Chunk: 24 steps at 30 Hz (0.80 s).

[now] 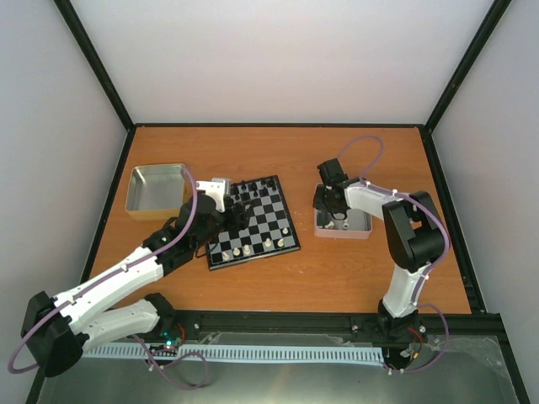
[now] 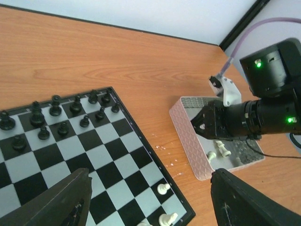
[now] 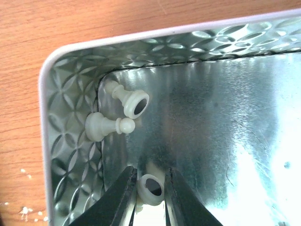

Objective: Set up the chess pieces on the board
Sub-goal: Pick up the chess piece from the storage box.

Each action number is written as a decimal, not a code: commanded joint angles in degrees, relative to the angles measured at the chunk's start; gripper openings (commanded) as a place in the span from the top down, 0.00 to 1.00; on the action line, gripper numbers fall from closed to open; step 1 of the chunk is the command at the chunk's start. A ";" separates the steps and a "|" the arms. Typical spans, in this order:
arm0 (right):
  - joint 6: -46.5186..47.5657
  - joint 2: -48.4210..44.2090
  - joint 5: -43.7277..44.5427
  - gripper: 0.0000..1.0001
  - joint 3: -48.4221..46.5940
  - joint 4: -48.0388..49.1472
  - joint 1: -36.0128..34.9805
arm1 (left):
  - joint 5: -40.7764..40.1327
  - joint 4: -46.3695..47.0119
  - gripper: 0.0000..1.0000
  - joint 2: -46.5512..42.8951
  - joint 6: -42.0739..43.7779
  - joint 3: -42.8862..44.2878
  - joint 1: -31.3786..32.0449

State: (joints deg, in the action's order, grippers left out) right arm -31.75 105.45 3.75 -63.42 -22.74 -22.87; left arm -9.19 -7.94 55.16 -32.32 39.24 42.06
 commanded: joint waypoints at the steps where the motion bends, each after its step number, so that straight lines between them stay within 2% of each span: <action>1: -1.32 -5.35 0.56 0.83 1.52 1.97 -0.24 | 6.35 4.38 0.28 1.08 -0.47 -0.92 -0.56; 5: -3.84 -11.43 -0.54 0.82 4.15 3.33 -0.24 | 12.69 8.96 0.26 1.66 -1.79 -2.50 -0.50; 8: -6.31 -16.60 -4.15 0.82 7.14 4.87 -0.24 | 17.87 13.54 0.20 2.88 -3.88 -3.05 -0.49; 13: -15.70 -23.73 -18.62 0.82 13.59 12.86 -1.34 | 25.35 21.61 0.11 6.99 -7.44 -3.06 -0.49; 16: -23.34 -25.67 -25.35 0.82 16.51 18.71 -3.89 | 26.62 23.65 0.13 10.12 -8.55 -2.58 -0.50; 20: -32.75 -26.88 -28.90 0.82 19.73 26.25 -7.05 | 27.46 24.18 0.16 12.58 -9.62 -2.22 -0.50; 24: -40.05 -27.77 -29.79 0.82 22.19 31.83 -8.15 | 22.99 22.49 0.19 12.96 -11.83 -3.89 -0.51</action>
State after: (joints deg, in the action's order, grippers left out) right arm -60.93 79.70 -22.76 -43.05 0.21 -30.22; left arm 15.97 12.45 68.07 -41.19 35.99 41.98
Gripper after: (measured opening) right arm 0.184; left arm 0.824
